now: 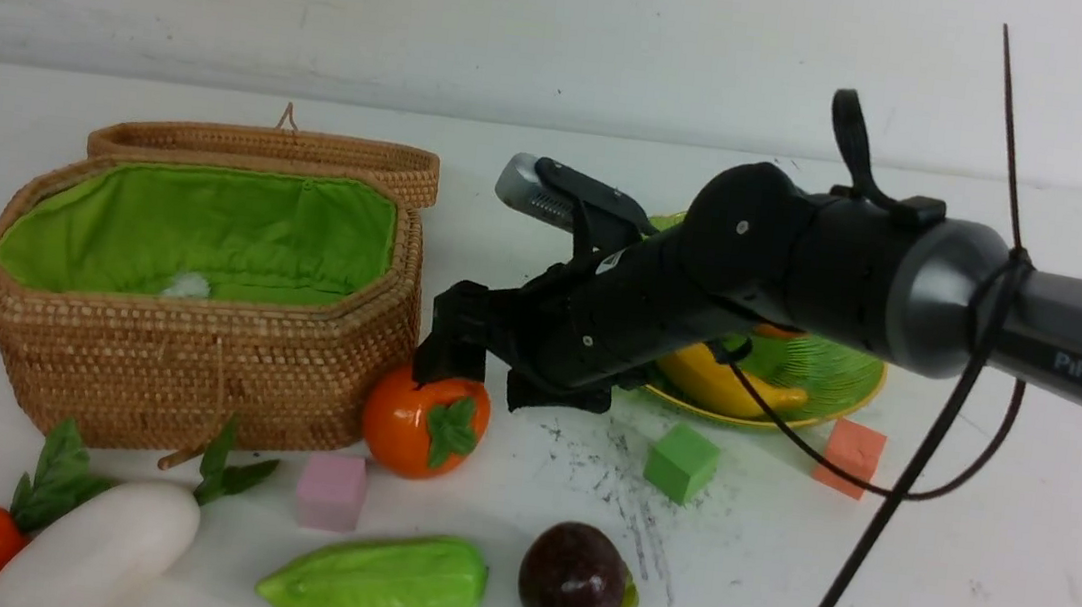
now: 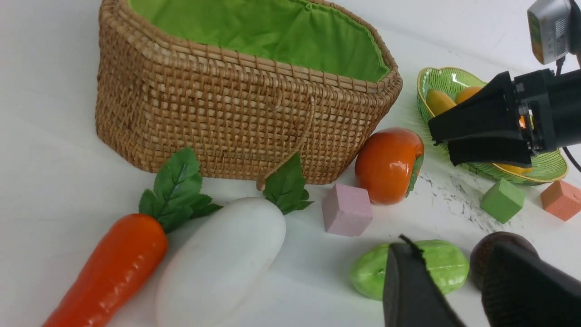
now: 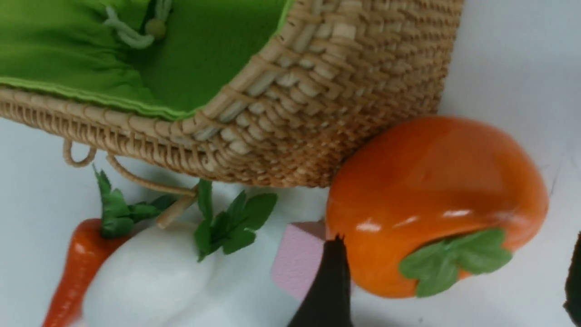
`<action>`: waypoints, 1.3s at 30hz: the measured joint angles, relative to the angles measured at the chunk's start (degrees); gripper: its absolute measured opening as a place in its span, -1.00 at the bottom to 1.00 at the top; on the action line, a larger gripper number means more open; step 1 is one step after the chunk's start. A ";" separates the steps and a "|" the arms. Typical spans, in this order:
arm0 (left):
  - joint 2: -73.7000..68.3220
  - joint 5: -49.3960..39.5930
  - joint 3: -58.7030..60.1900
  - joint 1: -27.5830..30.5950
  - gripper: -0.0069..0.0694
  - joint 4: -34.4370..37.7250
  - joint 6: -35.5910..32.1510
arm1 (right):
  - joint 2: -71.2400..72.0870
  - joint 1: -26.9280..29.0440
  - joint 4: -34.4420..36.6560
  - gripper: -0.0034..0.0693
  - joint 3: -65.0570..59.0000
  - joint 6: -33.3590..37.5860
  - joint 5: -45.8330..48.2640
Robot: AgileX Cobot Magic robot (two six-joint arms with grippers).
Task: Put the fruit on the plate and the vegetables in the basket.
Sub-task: Grab a tomato with your right arm and place it on the plate on the right.
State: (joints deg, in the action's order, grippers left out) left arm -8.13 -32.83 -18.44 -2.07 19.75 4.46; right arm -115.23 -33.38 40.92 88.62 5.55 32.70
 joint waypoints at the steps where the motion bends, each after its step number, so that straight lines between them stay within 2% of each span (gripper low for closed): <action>1: 0.00 0.00 0.00 0.00 -0.19 0.00 0.00 | 0.00 0.00 0.44 0.84 0.00 0.12 0.24; 8: 0.00 0.00 0.00 0.00 -0.19 0.00 0.00 | -0.50 -0.07 1.18 0.83 0.00 2.47 -1.22; 16: 0.00 0.00 0.00 0.00 -0.19 0.00 0.00 | -3.18 -0.92 6.23 0.81 0.00 3.06 -3.21; 31: 0.00 0.00 0.00 0.00 -0.19 0.00 0.00 | -6.05 -1.17 5.57 0.78 0.00 3.06 -9.30; 39: 0.00 0.00 0.00 0.00 -0.19 0.00 0.00 | -6.47 -1.17 5.07 0.72 0.41 8.37 -9.06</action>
State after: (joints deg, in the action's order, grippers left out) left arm -8.13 -32.83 -18.44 -2.07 19.75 4.46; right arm -121.71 -34.55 45.99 89.03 13.92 23.64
